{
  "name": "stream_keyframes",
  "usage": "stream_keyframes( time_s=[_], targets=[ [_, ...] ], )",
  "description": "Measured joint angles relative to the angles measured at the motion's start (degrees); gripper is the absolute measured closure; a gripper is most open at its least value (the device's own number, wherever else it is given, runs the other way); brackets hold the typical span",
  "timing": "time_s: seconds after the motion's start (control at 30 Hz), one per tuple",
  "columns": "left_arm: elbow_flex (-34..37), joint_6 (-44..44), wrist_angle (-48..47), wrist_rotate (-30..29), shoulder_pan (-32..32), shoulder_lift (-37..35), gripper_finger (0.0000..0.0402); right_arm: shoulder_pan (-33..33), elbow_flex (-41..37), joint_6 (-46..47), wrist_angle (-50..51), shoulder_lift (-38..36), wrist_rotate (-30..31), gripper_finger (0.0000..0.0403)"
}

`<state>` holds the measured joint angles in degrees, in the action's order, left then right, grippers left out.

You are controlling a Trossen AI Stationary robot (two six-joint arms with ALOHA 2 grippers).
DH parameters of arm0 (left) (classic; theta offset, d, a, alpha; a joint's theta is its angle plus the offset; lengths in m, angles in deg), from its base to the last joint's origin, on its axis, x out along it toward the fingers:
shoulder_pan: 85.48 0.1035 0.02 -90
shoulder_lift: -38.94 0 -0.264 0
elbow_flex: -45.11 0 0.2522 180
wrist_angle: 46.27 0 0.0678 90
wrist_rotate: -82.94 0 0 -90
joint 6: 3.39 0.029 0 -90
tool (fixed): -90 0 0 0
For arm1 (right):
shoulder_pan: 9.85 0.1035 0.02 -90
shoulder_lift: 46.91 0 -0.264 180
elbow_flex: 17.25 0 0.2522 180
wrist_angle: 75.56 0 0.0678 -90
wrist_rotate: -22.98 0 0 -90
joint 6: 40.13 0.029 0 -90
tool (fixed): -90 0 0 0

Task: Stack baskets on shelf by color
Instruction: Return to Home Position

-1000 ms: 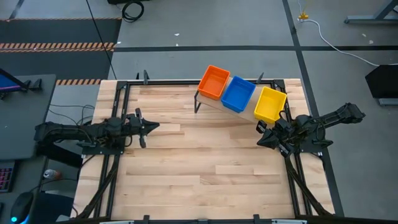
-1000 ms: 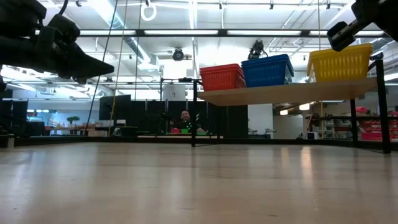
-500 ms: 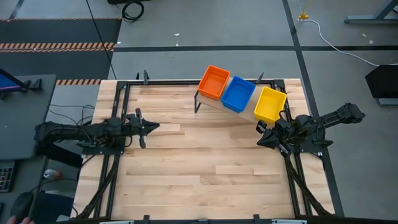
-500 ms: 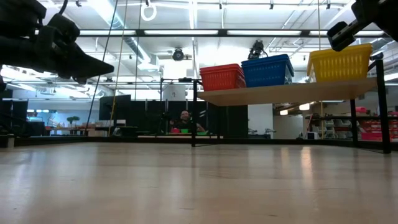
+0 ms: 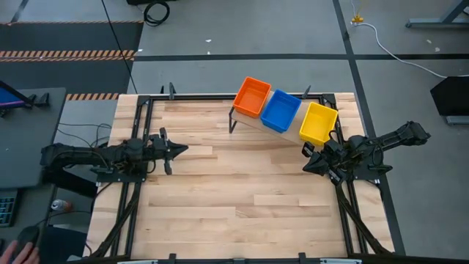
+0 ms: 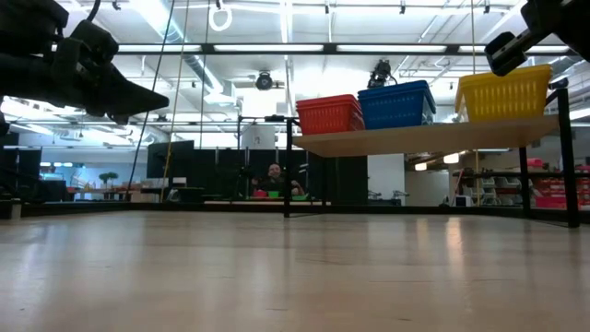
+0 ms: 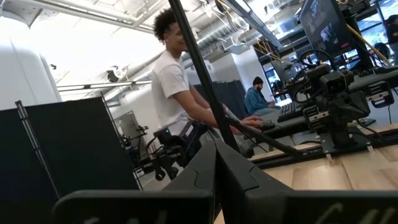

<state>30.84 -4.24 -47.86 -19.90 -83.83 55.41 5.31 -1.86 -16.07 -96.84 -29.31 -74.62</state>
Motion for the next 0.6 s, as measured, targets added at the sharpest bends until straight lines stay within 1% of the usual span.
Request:
stream_keyframes(
  time_s=[0.23, 0.6],
  targets=[
    [0.00, 0.00, 0.00, 0.00, 0.00, 0.00, 0.0370, 0.00, 0.00, 0.01, 0.00, 0.00, -0.01, 0.0391],
    [0.00, 0.03, -0.01, 0.00, 0.00, 0.00, 0.0380, 0.00, 0.00, 0.01, 0.00, 0.00, 0.00, 0.0391]
  ],
)
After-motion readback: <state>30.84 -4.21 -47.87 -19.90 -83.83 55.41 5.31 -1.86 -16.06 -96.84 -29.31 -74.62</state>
